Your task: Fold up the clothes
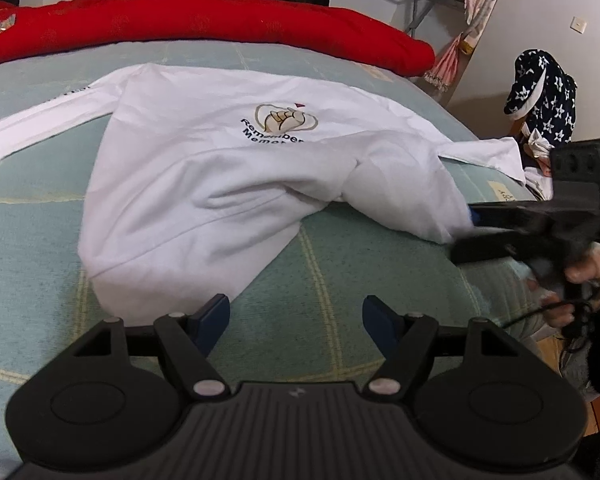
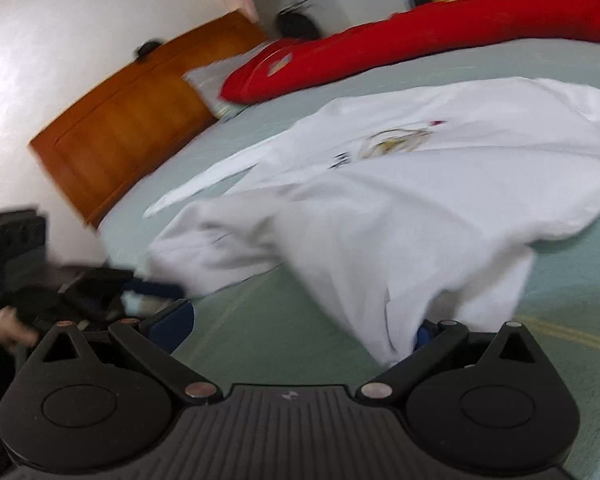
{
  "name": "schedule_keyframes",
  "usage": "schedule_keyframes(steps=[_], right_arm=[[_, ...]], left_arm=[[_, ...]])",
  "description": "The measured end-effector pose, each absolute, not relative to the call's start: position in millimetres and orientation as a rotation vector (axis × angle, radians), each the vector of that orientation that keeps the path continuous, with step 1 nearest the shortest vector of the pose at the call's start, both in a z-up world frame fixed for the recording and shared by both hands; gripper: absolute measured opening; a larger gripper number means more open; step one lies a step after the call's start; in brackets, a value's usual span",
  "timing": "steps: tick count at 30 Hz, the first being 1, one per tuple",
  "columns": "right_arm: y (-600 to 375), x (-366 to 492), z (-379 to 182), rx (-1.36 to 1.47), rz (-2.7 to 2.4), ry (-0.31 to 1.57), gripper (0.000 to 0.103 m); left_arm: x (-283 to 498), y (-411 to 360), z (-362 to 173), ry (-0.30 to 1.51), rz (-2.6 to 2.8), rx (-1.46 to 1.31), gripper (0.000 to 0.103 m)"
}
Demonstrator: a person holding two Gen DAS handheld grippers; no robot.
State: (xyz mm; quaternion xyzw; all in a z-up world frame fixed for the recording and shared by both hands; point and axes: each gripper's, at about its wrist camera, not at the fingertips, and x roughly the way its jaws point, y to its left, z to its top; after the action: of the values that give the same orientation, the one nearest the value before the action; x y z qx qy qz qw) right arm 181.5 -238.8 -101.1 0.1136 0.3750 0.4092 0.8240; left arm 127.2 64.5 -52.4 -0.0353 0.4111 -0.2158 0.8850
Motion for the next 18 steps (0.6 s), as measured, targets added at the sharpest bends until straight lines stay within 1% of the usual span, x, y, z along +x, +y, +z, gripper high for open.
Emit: schedule_keyframes(steps=[4, 8, 11, 14, 16, 18], right_arm=[[-246, 161, -86, 0.300, 0.953, 0.805, 0.103], [-260, 145, -70, 0.363, 0.981, 0.746, 0.103], [-258, 144, -70, 0.271, 0.894, 0.728, 0.103], [-241, 146, -88, 0.137, 0.833, 0.756, 0.103], [-225, 148, -101, 0.087, 0.843, 0.787, 0.097], [-211, 149, -110, 0.046, 0.862, 0.800, 0.096]], left_arm=[[124, 67, -49, 0.840, -0.450, -0.065, 0.073], [122, 67, -49, 0.838, -0.450, -0.061, 0.073], [121, 67, -50, 0.837, -0.451, -0.058, 0.073], [119, 67, -50, 0.836, -0.451, -0.055, 0.073], [119, 67, -50, 0.836, -0.452, -0.050, 0.073], [119, 66, -50, 0.837, -0.456, -0.031, 0.073]])
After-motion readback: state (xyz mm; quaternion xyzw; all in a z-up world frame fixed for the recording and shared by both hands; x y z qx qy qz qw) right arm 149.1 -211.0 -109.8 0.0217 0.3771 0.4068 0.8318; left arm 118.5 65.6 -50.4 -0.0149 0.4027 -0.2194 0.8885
